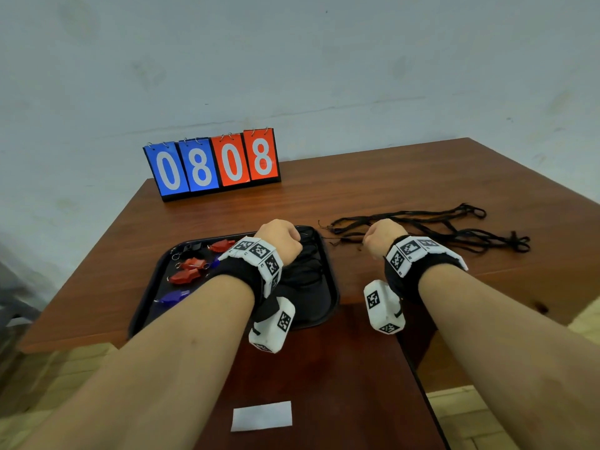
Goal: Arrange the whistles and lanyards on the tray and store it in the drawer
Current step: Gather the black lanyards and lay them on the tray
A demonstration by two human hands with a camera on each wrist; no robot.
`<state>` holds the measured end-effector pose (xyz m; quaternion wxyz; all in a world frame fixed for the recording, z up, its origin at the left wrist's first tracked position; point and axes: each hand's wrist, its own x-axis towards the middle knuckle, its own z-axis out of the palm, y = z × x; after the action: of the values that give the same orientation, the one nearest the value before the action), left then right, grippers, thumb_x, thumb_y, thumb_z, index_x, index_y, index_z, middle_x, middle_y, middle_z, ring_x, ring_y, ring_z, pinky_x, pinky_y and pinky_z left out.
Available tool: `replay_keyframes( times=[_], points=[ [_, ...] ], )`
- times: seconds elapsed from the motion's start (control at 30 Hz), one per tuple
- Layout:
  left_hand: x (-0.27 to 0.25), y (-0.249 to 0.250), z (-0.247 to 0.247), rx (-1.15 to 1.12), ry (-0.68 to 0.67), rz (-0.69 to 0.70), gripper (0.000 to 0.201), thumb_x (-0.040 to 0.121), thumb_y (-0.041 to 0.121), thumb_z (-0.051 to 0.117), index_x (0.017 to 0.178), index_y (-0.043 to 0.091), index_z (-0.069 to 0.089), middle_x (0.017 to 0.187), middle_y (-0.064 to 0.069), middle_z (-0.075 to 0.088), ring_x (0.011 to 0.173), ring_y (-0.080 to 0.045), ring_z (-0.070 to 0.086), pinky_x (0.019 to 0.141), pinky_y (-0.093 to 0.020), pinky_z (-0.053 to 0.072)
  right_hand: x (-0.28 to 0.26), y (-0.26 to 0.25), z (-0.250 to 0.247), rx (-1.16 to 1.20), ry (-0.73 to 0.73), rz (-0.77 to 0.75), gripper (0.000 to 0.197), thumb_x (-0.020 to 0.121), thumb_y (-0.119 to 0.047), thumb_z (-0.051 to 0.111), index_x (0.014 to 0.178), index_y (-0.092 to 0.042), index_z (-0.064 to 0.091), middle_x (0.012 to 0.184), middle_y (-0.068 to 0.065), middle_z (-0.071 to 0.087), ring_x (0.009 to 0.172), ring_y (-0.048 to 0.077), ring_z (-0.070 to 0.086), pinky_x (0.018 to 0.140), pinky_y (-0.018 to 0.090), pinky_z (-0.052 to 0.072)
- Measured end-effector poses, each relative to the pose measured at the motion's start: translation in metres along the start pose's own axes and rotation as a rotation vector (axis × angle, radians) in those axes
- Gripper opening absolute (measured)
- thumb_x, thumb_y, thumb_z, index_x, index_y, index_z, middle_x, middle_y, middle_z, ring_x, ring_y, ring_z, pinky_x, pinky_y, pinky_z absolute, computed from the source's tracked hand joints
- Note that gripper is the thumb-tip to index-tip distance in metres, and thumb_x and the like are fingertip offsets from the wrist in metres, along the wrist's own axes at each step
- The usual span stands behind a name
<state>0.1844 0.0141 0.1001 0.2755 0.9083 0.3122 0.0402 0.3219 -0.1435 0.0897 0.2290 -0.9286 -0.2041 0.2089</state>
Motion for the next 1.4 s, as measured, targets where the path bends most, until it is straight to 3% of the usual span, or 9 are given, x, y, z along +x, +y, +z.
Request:
replay_keyframes(
  times=[0.13, 0.37, 0.53, 0.73, 0.87, 0.97, 1.13, 1.27, 1.4],
  points=[
    [0.006, 0.023, 0.018, -0.09, -0.003, 0.023, 0.003, 0.089, 0.021, 0.063, 0.088, 0.022, 0.065, 0.1, 0.001, 0.066, 0.091, -0.017, 0.061, 0.075, -0.025, 0.048, 0.002, 0.027, -0.008, -0.018, 0.023, 0.075, 0.023, 0.094, -0.015, 0.048, 0.1, -0.001, 0.066, 0.092, 0.013, 0.066, 0.078, 0.026, 0.057, 0.071, 0.033, 0.049],
    [0.024, 0.053, 0.05, -0.166, -0.075, 0.012, 0.017, 0.089, 0.026, 0.064, 0.105, 0.02, 0.064, 0.105, -0.002, 0.068, 0.094, -0.02, 0.067, 0.086, -0.034, 0.055, 0.018, 0.061, -0.006, 0.183, -0.085, 0.097, 0.055, 0.094, -0.012, 0.054, 0.145, -0.02, 0.034, 0.133, 0.015, 0.055, 0.112, 0.031, 0.059, 0.094, 0.043, 0.052],
    [0.033, 0.064, 0.064, -0.159, -0.114, 0.003, 0.032, 0.09, 0.027, 0.062, 0.121, 0.02, 0.061, 0.11, -0.001, 0.066, 0.091, -0.02, 0.068, 0.085, -0.033, 0.056, 0.022, 0.069, -0.005, 0.108, -0.135, 0.021, 0.06, 0.098, -0.012, 0.048, 0.151, -0.025, 0.023, 0.154, 0.007, 0.031, 0.124, 0.026, 0.052, 0.09, 0.031, 0.048],
    [0.044, 0.08, 0.081, -0.04, -0.178, 0.015, 0.034, 0.091, 0.027, 0.061, 0.125, 0.023, 0.061, 0.117, -0.003, 0.066, 0.096, -0.02, 0.066, 0.082, -0.03, 0.054, 0.036, 0.076, -0.001, 0.042, -0.12, -0.033, 0.055, 0.097, -0.01, 0.044, 0.149, -0.026, 0.029, 0.152, 0.006, 0.034, 0.094, 0.016, 0.046, 0.057, 0.021, 0.041],
    [0.05, 0.098, 0.098, 0.161, -0.294, 0.052, 0.044, 0.096, 0.019, 0.052, 0.14, 0.022, 0.048, 0.141, -0.004, 0.05, 0.119, -0.022, 0.056, 0.095, -0.031, 0.049, 0.042, 0.086, 0.001, 0.081, -0.134, -0.048, 0.057, 0.097, -0.011, 0.045, 0.148, -0.027, 0.029, 0.15, 0.006, 0.038, 0.078, 0.014, 0.053, 0.057, 0.022, 0.042],
    [0.052, 0.111, 0.111, 0.328, -0.344, 0.044, 0.046, 0.097, 0.019, 0.048, 0.143, 0.024, 0.045, 0.152, -0.009, 0.034, 0.131, -0.026, 0.044, 0.102, -0.037, 0.044, 0.044, 0.09, 0.0, 0.132, -0.136, -0.04, 0.057, 0.096, -0.011, 0.046, 0.148, -0.028, 0.029, 0.15, 0.005, 0.039, 0.088, 0.015, 0.053, 0.069, 0.025, 0.043],
    [0.055, 0.12, 0.117, 0.413, -0.402, 0.017, 0.026, 0.097, 0.021, 0.051, 0.12, 0.012, 0.061, 0.146, -0.014, 0.04, 0.132, -0.029, 0.042, 0.104, -0.044, 0.042, 0.045, 0.096, 0.002, 0.249, -0.153, -0.028, 0.063, 0.095, -0.011, 0.05, 0.149, -0.029, 0.024, 0.126, 0.013, 0.057, 0.084, 0.019, 0.06, 0.073, 0.031, 0.05],
    [0.051, 0.122, 0.115, 0.439, -0.403, 0.058, 0.027, 0.099, 0.019, 0.046, 0.119, 0.008, 0.062, 0.13, -0.01, 0.055, 0.12, -0.027, 0.051, 0.1, -0.038, 0.046, 0.047, 0.099, 0.001, 0.307, -0.172, -0.013, 0.073, 0.093, -0.009, 0.051, 0.151, -0.033, 0.013, 0.107, 0.006, 0.05, 0.074, 0.02, 0.062, 0.074, 0.036, 0.055],
    [0.046, 0.115, 0.117, 0.289, -0.333, 0.109, 0.034, 0.093, 0.028, 0.058, 0.126, 0.017, 0.055, 0.127, -0.006, 0.056, 0.108, -0.025, 0.058, 0.087, -0.035, 0.051, 0.037, 0.094, -0.003, 0.302, -0.166, -0.024, 0.071, 0.095, -0.006, 0.045, 0.152, -0.032, 0.013, 0.13, 0.009, 0.052, 0.072, 0.017, 0.058, 0.058, 0.029, 0.05]
  ],
)
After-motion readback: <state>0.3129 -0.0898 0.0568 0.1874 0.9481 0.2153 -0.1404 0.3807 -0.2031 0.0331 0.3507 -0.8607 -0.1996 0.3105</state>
